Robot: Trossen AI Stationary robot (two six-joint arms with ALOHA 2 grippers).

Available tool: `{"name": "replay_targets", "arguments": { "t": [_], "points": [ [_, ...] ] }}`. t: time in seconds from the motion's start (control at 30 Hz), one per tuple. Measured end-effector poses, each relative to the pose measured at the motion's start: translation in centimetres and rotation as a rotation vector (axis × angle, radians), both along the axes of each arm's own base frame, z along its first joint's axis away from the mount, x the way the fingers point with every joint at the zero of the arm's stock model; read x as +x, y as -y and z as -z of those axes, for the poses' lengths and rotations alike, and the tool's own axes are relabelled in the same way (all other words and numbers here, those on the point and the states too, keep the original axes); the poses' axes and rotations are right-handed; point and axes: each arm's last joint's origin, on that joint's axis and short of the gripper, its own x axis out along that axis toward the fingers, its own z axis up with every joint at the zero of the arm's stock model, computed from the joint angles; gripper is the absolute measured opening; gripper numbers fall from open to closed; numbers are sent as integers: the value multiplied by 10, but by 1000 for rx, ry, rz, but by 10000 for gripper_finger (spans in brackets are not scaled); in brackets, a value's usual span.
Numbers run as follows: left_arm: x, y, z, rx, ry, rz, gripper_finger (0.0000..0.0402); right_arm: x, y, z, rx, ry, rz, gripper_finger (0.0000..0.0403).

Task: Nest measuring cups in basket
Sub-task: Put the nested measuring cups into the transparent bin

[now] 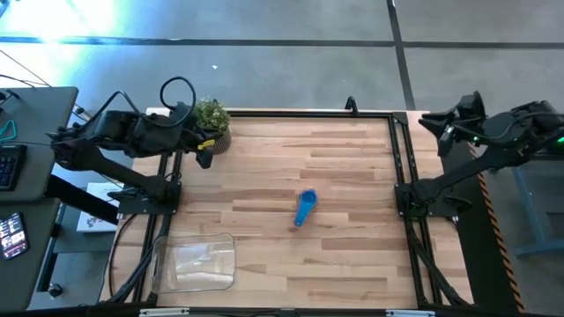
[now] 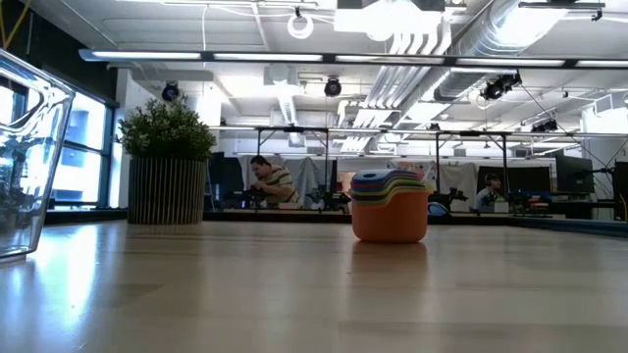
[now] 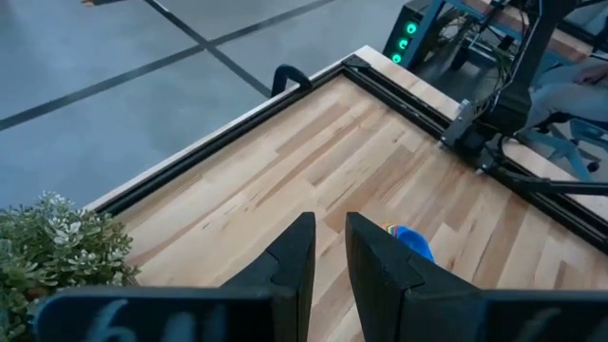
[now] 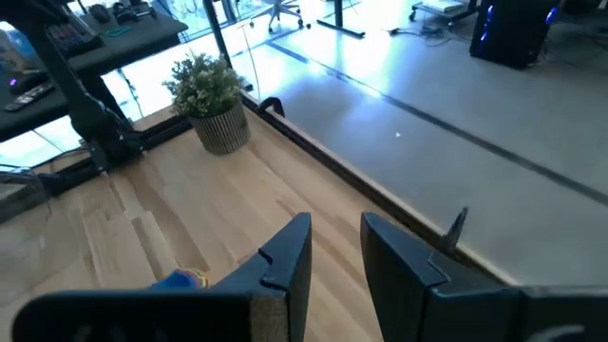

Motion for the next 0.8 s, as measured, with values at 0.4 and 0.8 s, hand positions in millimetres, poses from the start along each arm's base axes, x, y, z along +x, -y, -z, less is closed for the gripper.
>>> {"name": "replay_targets", "arguments": {
  "t": [0.4, 0.8],
  "points": [
    [6, -3, 2, -21, -1, -41, 53, 8, -9, 84, 86, 234, -267, 86],
    [16, -15, 7, -49, -12, -123, 53, 28, -24, 149, 62, 475, -586, 86]
  ]
}}
